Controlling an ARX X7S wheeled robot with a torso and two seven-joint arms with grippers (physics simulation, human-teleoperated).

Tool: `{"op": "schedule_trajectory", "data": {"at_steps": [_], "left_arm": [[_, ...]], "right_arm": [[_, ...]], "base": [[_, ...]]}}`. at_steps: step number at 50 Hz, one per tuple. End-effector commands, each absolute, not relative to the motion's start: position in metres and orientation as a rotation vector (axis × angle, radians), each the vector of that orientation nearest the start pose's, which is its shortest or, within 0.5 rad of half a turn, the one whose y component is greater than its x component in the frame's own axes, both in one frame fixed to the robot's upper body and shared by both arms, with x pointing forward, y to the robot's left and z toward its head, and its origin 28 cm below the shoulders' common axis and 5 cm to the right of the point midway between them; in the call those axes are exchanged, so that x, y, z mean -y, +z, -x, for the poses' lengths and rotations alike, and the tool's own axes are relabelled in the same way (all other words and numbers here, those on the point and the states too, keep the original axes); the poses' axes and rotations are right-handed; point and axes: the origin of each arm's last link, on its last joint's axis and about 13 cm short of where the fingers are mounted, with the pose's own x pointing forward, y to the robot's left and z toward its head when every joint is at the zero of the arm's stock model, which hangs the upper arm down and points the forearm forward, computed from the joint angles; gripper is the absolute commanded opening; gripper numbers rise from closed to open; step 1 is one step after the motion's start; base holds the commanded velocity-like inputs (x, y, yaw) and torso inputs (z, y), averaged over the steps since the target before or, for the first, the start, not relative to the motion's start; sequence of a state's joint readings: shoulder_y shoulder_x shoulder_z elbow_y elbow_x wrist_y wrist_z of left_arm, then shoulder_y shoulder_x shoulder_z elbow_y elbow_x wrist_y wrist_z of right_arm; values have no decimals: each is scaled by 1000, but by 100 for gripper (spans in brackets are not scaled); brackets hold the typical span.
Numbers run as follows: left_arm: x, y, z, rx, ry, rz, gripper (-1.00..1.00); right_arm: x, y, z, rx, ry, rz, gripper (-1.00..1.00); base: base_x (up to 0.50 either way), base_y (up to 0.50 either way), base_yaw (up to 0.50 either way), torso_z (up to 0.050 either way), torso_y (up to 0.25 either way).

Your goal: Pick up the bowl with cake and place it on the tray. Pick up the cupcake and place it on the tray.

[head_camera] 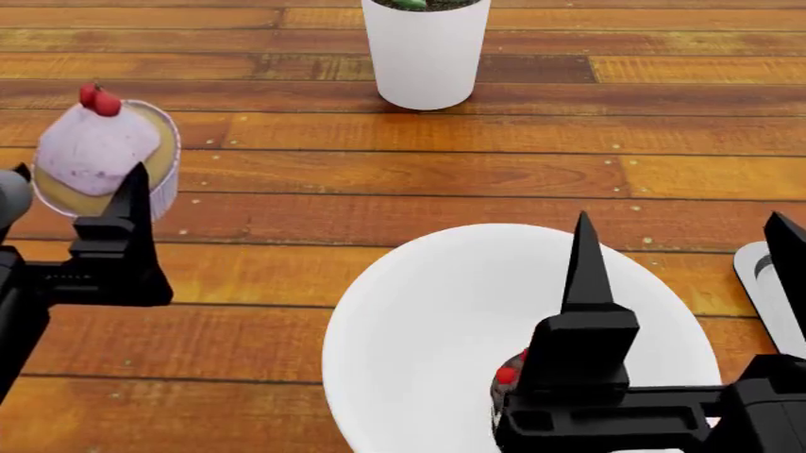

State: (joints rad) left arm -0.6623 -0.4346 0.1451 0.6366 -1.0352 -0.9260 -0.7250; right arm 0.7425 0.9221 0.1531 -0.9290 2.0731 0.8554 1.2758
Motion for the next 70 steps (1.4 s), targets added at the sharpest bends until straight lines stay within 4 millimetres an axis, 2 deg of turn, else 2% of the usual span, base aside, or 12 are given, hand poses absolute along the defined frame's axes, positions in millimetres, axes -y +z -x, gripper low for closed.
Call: {"op": "schedule_trajectory", "data": {"at_steps": [1,17,24,31,41,48,70], "left_arm": [[-207,226,-237,122,-97,100,-100],[-207,225,-242,122,-109,107,-100],[-206,222,-239,115,-111,112,-100],[-206,222,-236,113,-112,116,-100],[-206,223,-234,109,-119,115,-100],[-206,222,-232,106,-120,114,-100],[-205,220,-233,104,-125,113,-100]], "right_arm": [[142,291,-129,-8,42,-98,100],[140,305,-126,-146,101,-187,100],[145,304,-129,-187,55,-194,100],[150,297,-130,-217,4,-226,100],[152,285,-135,-291,21,-281,100],[151,283,-138,-301,16,-289,100],[151,294,-128,-244,-21,-228,100]], "base": [[0,0,0,0,0],[0,0,0,0,0],[0,0,0,0,0],[0,0,0,0,0],[0,0,0,0,0],[0,0,0,0,0],[0,0,0,0,0]]}}
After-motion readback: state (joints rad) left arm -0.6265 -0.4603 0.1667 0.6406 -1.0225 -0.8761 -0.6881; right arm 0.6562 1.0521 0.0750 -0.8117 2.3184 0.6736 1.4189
